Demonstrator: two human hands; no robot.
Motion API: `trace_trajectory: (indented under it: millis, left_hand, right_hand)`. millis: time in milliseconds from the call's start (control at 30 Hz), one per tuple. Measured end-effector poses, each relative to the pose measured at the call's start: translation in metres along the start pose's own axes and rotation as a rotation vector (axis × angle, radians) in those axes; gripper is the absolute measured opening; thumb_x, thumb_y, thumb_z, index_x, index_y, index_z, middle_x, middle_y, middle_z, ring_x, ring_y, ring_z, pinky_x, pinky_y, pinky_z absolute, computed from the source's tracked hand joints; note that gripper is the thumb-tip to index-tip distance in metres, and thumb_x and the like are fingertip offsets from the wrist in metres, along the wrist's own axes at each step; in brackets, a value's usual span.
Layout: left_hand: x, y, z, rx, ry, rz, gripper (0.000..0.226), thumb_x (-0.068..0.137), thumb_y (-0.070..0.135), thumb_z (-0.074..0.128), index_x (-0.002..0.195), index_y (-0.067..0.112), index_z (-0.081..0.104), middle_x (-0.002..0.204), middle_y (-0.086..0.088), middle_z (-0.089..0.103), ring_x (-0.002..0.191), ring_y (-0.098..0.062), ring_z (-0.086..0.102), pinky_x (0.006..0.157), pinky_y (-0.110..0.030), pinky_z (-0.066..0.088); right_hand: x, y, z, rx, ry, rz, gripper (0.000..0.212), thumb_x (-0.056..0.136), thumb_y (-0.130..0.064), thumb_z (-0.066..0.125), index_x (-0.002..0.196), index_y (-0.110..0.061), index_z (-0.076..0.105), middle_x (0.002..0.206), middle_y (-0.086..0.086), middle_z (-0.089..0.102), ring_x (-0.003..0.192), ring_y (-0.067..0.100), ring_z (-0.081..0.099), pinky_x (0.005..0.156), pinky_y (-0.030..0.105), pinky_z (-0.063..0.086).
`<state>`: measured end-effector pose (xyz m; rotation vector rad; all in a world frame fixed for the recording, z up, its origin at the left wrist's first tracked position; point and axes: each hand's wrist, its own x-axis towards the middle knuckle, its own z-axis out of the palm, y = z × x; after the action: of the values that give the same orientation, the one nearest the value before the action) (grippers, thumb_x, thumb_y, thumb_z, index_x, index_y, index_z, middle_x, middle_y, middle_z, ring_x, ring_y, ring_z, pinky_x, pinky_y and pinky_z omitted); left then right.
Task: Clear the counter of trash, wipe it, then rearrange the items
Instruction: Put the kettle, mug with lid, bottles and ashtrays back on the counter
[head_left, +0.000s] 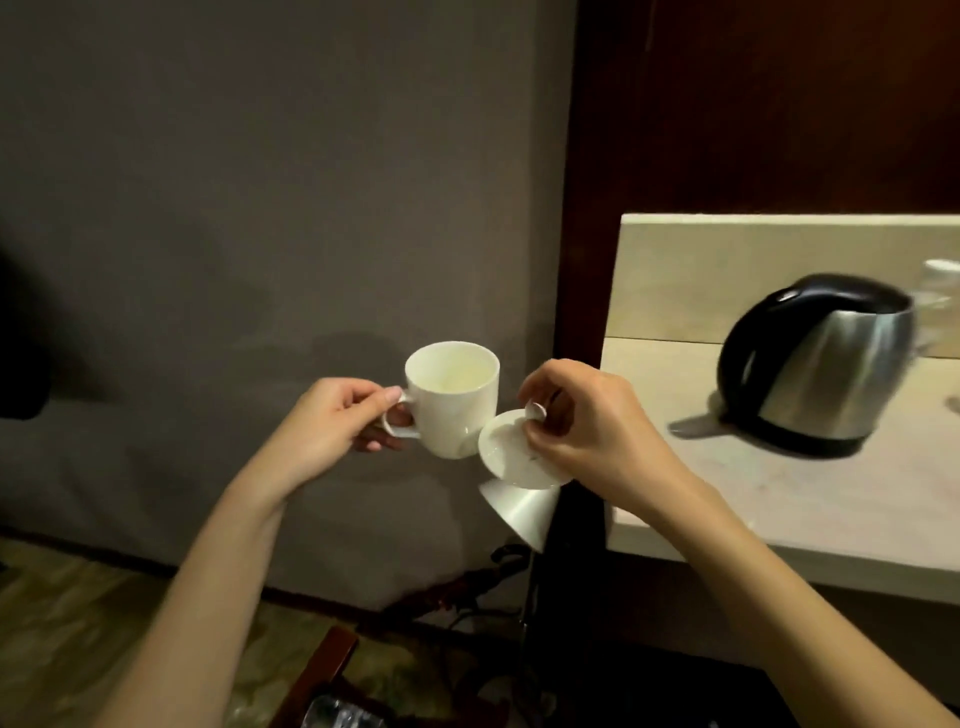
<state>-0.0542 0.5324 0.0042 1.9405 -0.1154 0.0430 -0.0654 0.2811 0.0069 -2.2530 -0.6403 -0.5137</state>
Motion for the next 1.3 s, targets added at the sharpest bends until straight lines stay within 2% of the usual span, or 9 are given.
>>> trace_trajectory:
  millis: [200,300,467,567,767,933,1100,1233,1300]
  left_hand:
    - [0.036,0.028,0.078,-0.064,-0.103,0.008,0.027,0.098,0.017,0.05,0.079,0.007,0.067,0.068,-0.001,0.072,0.06,-0.012,0.07,0.052,-0.014,0.047]
    - [0.055,0.03,0.123,-0.07,-0.142,0.005,0.026,0.098,0.018,0.051,0.083,0.003,0.067,0.077,-0.01,0.07,0.058,-0.013,0.069,0.049,-0.015,0.047]
    - [0.083,0.028,0.189,-0.056,-0.114,-0.026,0.03,0.098,0.019,0.052,0.073,0.008,0.065,0.081,-0.013,0.068,0.061,-0.02,0.069,0.044,-0.013,0.043]
    - [0.099,0.021,0.212,-0.028,-0.081,-0.054,0.032,0.097,0.022,0.052,0.084,-0.003,0.067,0.083,-0.017,0.068,0.071,-0.029,0.072,0.044,-0.015,0.042]
    - [0.128,0.017,0.23,-0.01,0.003,-0.082,0.03,0.097,0.023,0.054,0.074,0.007,0.065,0.079,-0.014,0.066,0.064,-0.025,0.069,0.047,-0.018,0.044]
    - [0.146,0.018,0.244,-0.014,-0.001,-0.098,0.028,0.097,0.025,0.053,0.075,0.011,0.065,0.085,-0.014,0.068,0.071,-0.03,0.071,0.059,-0.028,0.049]
    - [0.148,0.018,0.25,-0.025,-0.047,-0.132,0.025,0.098,0.03,0.051,0.085,0.013,0.063,0.092,-0.005,0.067,0.073,-0.021,0.07,0.056,-0.022,0.051]
    - [0.148,0.017,0.241,0.036,-0.056,-0.148,0.026,0.095,0.035,0.054,0.101,0.011,0.061,0.102,-0.007,0.068,0.086,-0.024,0.071,0.064,-0.028,0.052]
    - [0.142,0.018,0.23,0.086,-0.051,-0.109,0.024,0.093,0.034,0.058,0.105,0.013,0.06,0.101,-0.004,0.067,0.086,-0.021,0.071,0.066,-0.031,0.052]
  right_hand:
    - [-0.016,0.044,-0.061,-0.088,0.068,0.089,0.017,0.078,-0.005,0.067,0.091,-0.015,0.065,0.083,-0.006,0.063,0.068,0.011,0.059,0.067,0.029,0.05]
    - [-0.031,0.076,-0.082,-0.132,0.07,0.162,0.016,0.081,-0.007,0.066,0.093,-0.017,0.063,0.085,-0.012,0.06,0.071,0.006,0.06,0.069,0.03,0.053]
    - [-0.05,0.128,-0.095,-0.23,0.068,0.231,0.012,0.082,-0.008,0.069,0.092,-0.014,0.064,0.084,-0.009,0.059,0.074,0.011,0.058,0.07,0.035,0.053]
    - [-0.055,0.154,-0.093,-0.248,0.048,0.272,0.011,0.08,-0.007,0.07,0.088,-0.012,0.064,0.084,-0.004,0.061,0.077,0.016,0.059,0.069,0.036,0.052]
    - [-0.057,0.188,-0.078,-0.255,-0.01,0.333,0.014,0.079,-0.005,0.066,0.092,-0.008,0.064,0.092,0.003,0.063,0.083,0.022,0.059,0.07,0.035,0.048]
    - [-0.053,0.2,-0.074,-0.253,-0.023,0.325,0.014,0.078,-0.008,0.069,0.091,-0.009,0.064,0.092,0.003,0.062,0.084,0.023,0.059,0.07,0.037,0.048]
    - [-0.048,0.199,-0.079,-0.318,-0.101,0.336,0.018,0.083,-0.018,0.068,0.098,-0.012,0.063,0.096,0.003,0.057,0.087,0.025,0.058,0.072,0.037,0.047]
    - [-0.043,0.189,-0.087,-0.36,-0.106,0.303,0.019,0.084,-0.022,0.066,0.102,-0.017,0.06,0.097,-0.004,0.05,0.089,0.02,0.055,0.067,0.031,0.036]
    - [-0.038,0.179,-0.088,-0.361,-0.094,0.265,0.02,0.083,-0.022,0.067,0.102,-0.017,0.06,0.095,-0.005,0.049,0.087,0.018,0.055,0.067,0.03,0.038]
